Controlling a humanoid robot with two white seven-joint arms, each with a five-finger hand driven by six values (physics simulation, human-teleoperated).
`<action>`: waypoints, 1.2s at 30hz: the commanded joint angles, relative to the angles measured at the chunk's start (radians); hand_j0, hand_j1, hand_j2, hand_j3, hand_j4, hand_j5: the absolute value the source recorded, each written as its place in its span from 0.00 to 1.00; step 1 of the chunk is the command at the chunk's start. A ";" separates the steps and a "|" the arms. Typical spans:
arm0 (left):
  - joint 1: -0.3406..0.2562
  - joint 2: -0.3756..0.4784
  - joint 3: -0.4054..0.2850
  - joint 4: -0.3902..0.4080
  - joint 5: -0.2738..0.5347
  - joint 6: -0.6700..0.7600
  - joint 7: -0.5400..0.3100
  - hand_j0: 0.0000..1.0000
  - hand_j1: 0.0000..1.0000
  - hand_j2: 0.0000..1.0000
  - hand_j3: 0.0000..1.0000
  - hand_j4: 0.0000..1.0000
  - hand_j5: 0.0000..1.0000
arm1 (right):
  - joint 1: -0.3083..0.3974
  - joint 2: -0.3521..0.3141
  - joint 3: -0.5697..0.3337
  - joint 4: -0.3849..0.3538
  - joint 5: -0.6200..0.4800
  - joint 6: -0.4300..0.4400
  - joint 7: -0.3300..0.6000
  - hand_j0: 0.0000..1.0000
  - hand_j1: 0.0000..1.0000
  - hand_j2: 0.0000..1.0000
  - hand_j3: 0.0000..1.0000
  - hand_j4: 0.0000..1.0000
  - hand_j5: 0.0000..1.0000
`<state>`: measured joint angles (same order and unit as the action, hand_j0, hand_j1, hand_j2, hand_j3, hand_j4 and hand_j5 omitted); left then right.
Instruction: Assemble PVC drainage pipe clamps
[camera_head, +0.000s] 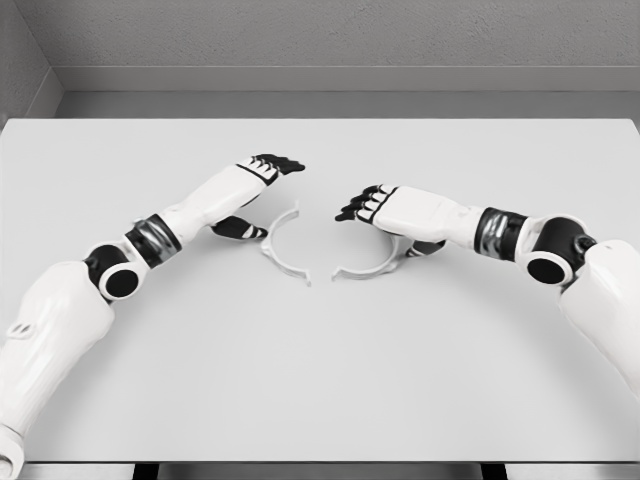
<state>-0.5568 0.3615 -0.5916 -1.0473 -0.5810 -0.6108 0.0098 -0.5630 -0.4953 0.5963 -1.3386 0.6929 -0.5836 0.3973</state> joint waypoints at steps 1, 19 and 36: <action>0.000 -0.001 0.002 -0.003 0.001 0.000 -0.001 1.00 1.00 1.00 1.00 1.00 1.00 | 0.000 -0.002 -0.001 -0.001 -0.006 0.004 -0.002 1.00 1.00 1.00 1.00 1.00 1.00; 0.012 0.076 0.018 -0.040 0.010 0.000 0.001 1.00 1.00 1.00 1.00 1.00 1.00 | -0.084 0.034 0.022 0.095 -0.001 0.030 -0.002 1.00 1.00 1.00 1.00 1.00 1.00; 0.017 0.074 0.001 -0.039 0.004 0.000 0.001 1.00 1.00 1.00 1.00 1.00 1.00 | -0.101 0.060 0.045 0.102 0.016 0.050 0.000 1.00 1.00 1.00 1.00 1.00 1.00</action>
<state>-0.5400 0.4360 -0.5866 -1.0868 -0.5822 -0.6108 0.0101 -0.6642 -0.4354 0.6371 -1.2371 0.7137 -0.5364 0.3971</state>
